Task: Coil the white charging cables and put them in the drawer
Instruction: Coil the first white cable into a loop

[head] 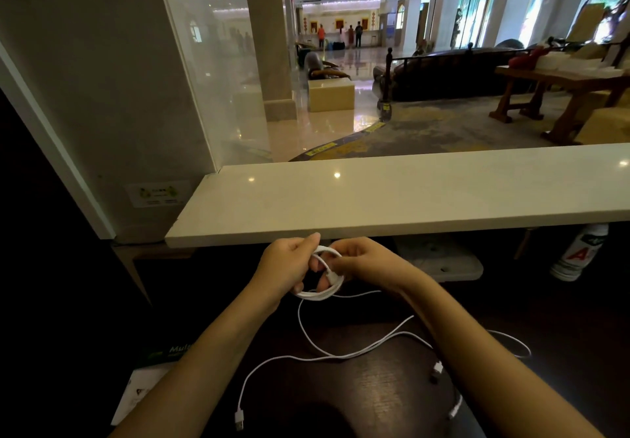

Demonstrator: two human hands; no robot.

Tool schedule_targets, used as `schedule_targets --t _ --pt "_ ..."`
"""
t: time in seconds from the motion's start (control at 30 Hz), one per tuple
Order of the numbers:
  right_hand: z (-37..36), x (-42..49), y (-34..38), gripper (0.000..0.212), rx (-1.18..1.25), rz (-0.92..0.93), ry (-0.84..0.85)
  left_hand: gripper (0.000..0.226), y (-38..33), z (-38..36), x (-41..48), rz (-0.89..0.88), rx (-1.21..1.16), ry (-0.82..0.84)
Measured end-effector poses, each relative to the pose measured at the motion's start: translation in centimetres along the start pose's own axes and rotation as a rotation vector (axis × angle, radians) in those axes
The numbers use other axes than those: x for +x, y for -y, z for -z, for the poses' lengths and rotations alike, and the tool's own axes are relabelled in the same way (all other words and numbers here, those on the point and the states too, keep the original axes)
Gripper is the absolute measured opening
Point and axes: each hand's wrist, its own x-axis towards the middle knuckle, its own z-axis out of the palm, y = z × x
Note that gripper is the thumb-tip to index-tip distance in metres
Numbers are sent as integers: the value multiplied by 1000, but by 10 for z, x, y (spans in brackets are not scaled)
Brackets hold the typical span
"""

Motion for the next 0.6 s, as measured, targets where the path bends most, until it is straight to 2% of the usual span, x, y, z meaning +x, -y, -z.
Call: schedule_targets --t 0.07,0.17,0.27,0.33,0.43,0.5,0.6 --pt "6 -1 3 17 -113 -12 117 46 4 -3 -1 -88 61 -37" --pt "4 -3 7 7 -346 58 180 43 5 -6 -1 -128 107 38" --pt "0 -2 6 8 -431 185 50 37 3 -3 1 -10 -126 153" --pt "-4 -1 0 20 -453 277 -143 34 6 -1 5 113 -326 216" --pt "-11 1 -3 8 -269 452 -461 38 16 -3 7 347 -573 325" --pt "-9 3 -4 6 -327 472 -493 38 25 -5 6 437 -713 350" --pt "-3 0 -11 7 -378 342 -361 34 31 -3 5 466 -827 345"
